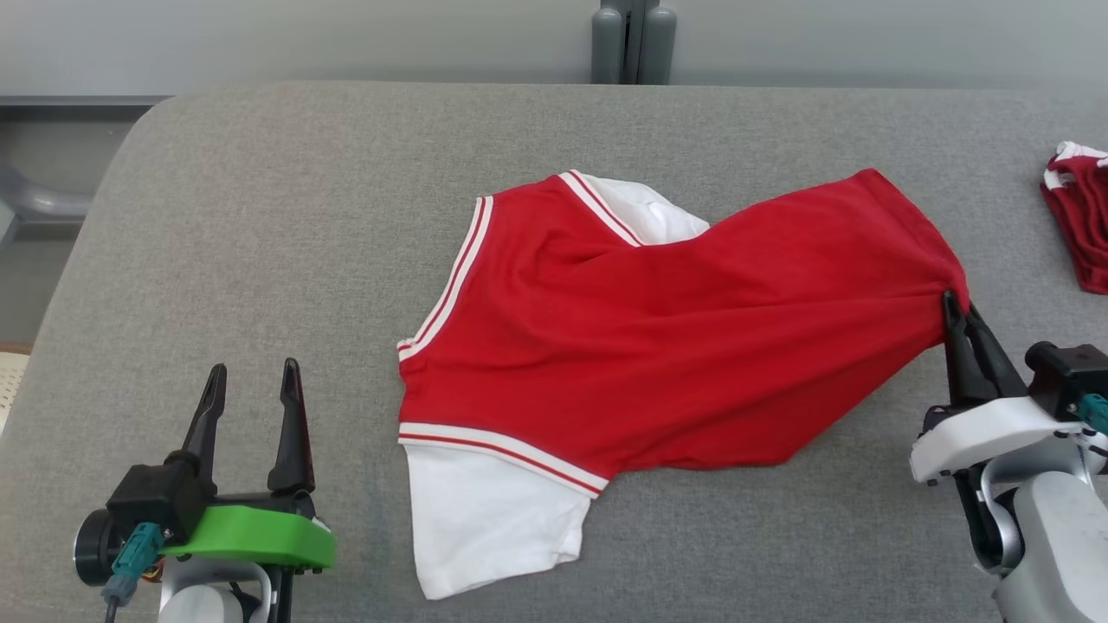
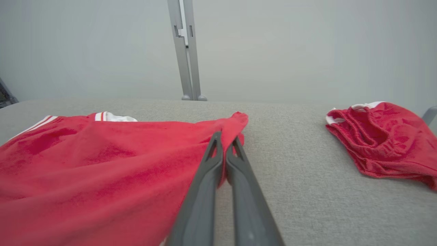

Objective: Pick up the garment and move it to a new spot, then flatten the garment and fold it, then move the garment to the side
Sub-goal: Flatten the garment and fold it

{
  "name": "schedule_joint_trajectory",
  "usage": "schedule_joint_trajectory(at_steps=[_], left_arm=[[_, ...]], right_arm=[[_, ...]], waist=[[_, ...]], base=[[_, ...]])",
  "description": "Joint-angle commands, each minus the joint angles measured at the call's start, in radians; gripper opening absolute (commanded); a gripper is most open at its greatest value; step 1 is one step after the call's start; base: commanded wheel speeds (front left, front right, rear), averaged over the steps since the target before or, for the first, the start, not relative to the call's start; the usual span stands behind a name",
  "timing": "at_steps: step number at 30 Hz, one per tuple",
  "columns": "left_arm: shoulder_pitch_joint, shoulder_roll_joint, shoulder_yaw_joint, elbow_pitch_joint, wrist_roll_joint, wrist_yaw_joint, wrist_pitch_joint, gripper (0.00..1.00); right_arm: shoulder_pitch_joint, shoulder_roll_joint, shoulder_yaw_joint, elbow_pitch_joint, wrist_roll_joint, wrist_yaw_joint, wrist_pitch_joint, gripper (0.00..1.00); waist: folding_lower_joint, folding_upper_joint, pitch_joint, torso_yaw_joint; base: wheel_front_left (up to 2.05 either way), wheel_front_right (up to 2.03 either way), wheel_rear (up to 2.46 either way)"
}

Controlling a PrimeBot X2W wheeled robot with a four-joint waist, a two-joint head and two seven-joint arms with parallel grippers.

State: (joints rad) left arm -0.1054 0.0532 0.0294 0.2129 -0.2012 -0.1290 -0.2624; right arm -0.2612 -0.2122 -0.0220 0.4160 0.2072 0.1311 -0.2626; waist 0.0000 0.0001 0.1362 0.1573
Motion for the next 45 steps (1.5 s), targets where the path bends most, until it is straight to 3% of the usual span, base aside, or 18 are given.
schedule_joint_trajectory(at_steps=[1, 8, 15, 20, 27, 28, 29, 36, 45], left_arm=[[0.015, 0.001, 0.006, -0.004, 0.003, -0.003, -0.003, 1.00], [0.006, 0.000, -0.016, 0.003, -0.003, -0.002, -0.003, 1.00], [-0.023, -0.001, -0.049, 0.013, -0.020, -0.003, -0.003, 1.00], [-0.043, -0.002, -0.075, 0.024, -0.037, -0.003, -0.003, 1.00], [-0.062, -0.002, -0.107, 0.036, -0.070, -0.003, -0.003, 1.00], [-0.064, -0.002, -0.110, 0.038, -0.074, -0.003, -0.003, 1.00], [-0.066, -0.002, -0.112, 0.040, -0.077, -0.003, -0.003, 1.00], [-0.048, -0.002, -0.087, 0.038, -0.066, 0.000, -0.003, 1.00], [-0.027, -0.001, -0.042, 0.026, -0.037, -0.001, -0.003, 1.00]], right_arm=[[0.029, -0.009, -0.010, -0.043, -0.008, -0.001, -0.002, 0.00], [0.041, -0.035, -0.005, -0.157, -0.016, -0.001, 0.020, 0.00], [-0.143, -0.057, 0.116, -0.117, -0.058, -0.001, 0.060, 0.00], [-0.326, -0.040, 0.212, 0.020, -0.075, -0.001, 0.074, 0.00], [-0.524, 0.006, 0.299, 0.322, -0.066, -0.001, 0.049, 0.00], [-0.539, 0.011, 0.303, 0.357, -0.065, -0.001, 0.043, 0.41], [-0.555, 0.017, 0.310, 0.401, -0.064, -0.001, 0.035, 0.99], [-0.565, 0.017, 0.312, 0.497, -0.032, -0.001, -0.003, 1.00], [-0.344, -0.083, 0.212, 0.245, 0.023, -0.001, -0.002, 1.00]], waist=[[0.0000, -0.0001, -0.009, -0.014], [0.0000, -0.0001, -0.004, -0.003], [0.0000, -0.0001, 0.019, 0.065], [0.0000, -0.0001, 0.040, 0.123], [0.0000, -0.0001, 0.074, 0.175], [0.0000, -0.0001, 0.076, 0.178], [0.0000, -0.0001, 0.078, 0.180], [0.0000, -0.0001, 0.063, 0.147], [0.0000, -0.0001, 0.038, 0.068]], base=[[0.00, 0.00, 0.00], [0.00, 0.00, 0.00], [0.00, 0.00, 0.00], [0.00, 0.00, 0.00], [0.00, 0.00, 0.00], [0.00, 0.00, 0.00], [0.00, 0.00, 0.00], [0.00, 0.00, 0.00], [0.00, 0.00, 0.00]])
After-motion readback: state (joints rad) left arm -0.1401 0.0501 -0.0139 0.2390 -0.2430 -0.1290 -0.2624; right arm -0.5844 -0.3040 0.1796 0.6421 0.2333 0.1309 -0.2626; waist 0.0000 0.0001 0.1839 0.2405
